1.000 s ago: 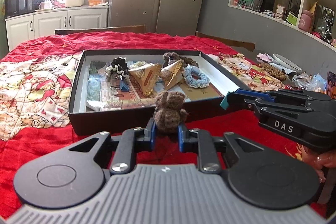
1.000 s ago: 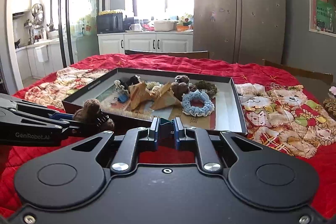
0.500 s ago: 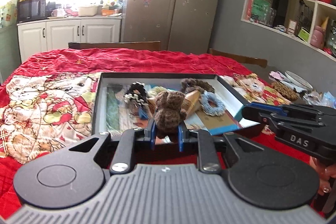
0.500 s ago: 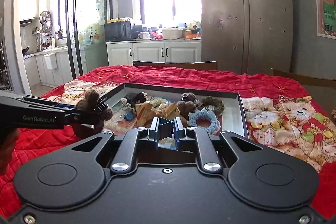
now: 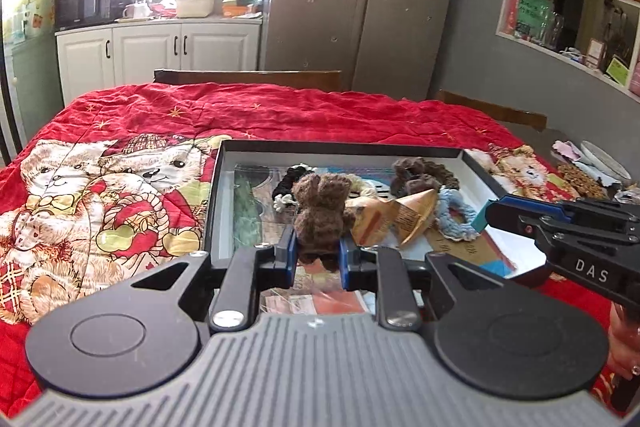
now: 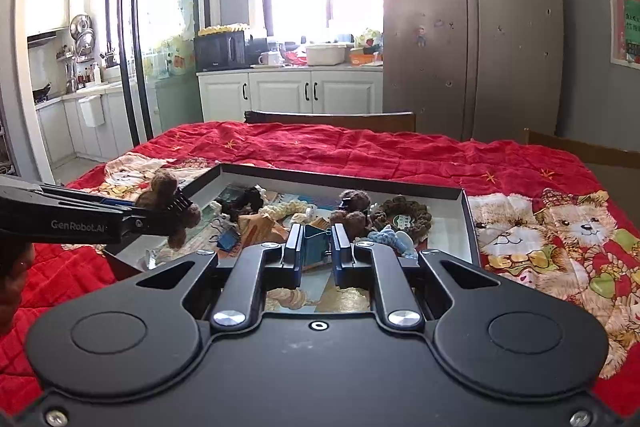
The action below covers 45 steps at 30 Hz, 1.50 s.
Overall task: Organize objects
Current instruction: 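Carry brown bear with left gripper while right gripper carries teal clip over the box, then open left gripper to drop bear in box while right gripper releases teal clip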
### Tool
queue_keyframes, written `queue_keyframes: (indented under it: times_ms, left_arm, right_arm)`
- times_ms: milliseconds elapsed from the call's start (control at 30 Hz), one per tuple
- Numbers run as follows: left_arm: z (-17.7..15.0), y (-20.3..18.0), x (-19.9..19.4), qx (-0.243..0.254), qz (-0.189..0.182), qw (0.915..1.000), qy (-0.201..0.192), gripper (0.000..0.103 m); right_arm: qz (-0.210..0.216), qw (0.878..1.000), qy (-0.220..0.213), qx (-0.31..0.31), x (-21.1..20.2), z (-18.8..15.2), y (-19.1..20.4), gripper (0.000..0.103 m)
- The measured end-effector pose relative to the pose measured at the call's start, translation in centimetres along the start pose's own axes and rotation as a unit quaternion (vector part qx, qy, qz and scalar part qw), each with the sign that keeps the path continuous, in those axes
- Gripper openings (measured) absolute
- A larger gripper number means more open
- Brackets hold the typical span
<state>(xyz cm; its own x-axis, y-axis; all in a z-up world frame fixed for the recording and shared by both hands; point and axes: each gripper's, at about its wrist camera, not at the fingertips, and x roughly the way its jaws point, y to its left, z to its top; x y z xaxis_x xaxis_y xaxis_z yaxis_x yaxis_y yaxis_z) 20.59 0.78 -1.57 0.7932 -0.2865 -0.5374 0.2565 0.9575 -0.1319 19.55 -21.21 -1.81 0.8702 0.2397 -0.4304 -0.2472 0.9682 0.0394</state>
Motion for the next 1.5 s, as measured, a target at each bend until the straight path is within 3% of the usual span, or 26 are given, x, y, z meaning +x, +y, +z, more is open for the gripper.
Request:
queue_keyframes:
  times_ms: [633,1500]
  left_arm:
    - [-0.7,0.6,3.2,-0.006,0.014,0.9995,0.027,0.023]
    - [-1.0,0.5,4.3,-0.004,0.012,0.9993,0.036,0.026]
  right_arm:
    - [0.002,1.0,0.026,-0.013,3.8,-1.3,-0.2,0.014]
    - [0.011,0.999,0.047,-0.007,6.1,-1.9,-0.5,0.014]
